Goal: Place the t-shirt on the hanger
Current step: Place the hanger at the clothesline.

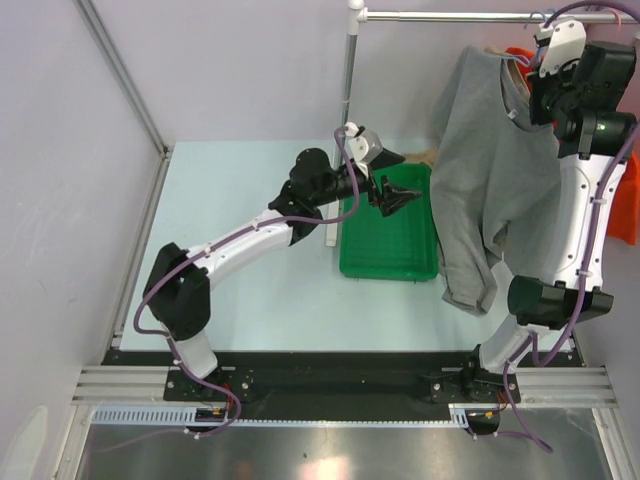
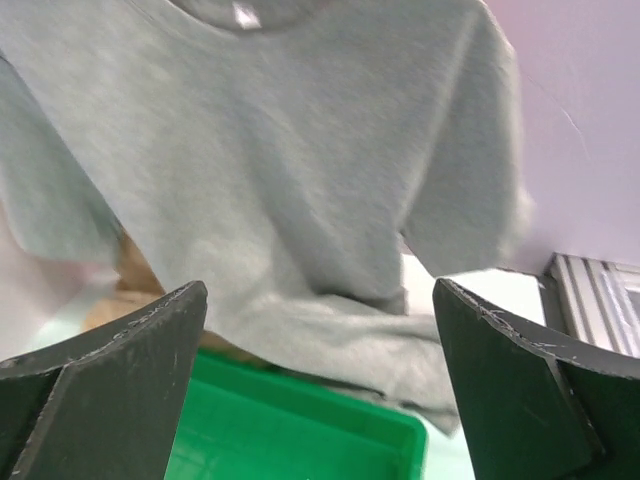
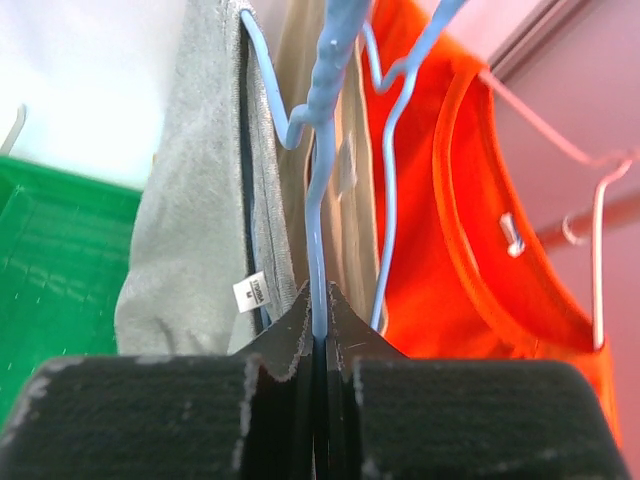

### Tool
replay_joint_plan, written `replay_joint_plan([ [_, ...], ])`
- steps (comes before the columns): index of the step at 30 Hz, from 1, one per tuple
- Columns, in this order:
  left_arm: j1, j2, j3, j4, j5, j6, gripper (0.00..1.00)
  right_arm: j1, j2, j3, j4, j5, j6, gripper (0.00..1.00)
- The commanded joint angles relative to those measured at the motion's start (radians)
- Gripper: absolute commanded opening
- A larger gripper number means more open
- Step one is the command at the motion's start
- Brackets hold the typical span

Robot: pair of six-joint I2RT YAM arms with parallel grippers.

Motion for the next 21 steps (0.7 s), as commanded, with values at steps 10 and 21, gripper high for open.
replay_joint_plan([
  [10, 0.026, -0.161, -0.219, -0.012, 0.061, -0.031, 1.0, 0.007, 0.107, 0.118, 0.289, 0.033, 0.008, 0.0],
  [21, 0.064, -0.184, -0.259, -0.045, 0.074, -0.033, 1.0, 0.018, 0.128, 0.076, 0.341, 0.082, 0.026, 0.0],
])
